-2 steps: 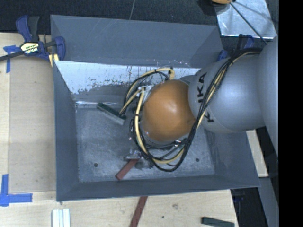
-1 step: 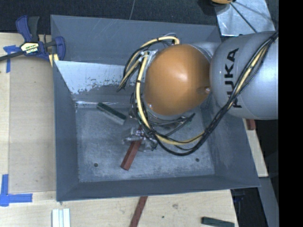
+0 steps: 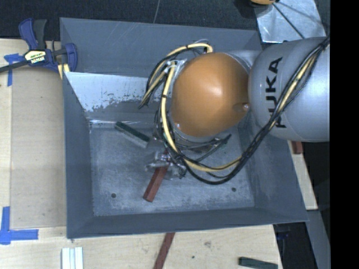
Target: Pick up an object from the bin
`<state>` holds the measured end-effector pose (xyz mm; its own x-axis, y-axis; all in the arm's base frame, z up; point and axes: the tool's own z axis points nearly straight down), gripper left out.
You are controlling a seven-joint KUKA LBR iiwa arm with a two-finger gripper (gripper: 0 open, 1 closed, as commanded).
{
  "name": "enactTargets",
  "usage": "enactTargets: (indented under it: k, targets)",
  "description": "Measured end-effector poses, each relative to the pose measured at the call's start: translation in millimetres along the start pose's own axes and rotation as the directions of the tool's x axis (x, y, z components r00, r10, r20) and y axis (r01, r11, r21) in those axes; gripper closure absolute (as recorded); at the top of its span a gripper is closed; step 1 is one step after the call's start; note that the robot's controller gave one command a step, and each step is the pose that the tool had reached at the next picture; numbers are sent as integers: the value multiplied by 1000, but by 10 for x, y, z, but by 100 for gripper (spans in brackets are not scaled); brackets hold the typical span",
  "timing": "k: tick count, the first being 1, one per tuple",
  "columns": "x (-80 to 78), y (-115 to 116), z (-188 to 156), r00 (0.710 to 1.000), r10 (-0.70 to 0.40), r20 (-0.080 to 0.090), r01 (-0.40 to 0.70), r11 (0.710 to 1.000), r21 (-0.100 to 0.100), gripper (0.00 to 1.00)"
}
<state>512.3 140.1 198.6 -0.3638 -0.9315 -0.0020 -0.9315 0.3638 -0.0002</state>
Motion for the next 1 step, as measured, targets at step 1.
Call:
enactTargets:
  k: [1]
  targets:
    - [438,-303,-1198,908,-419,1,419,908,5,100]
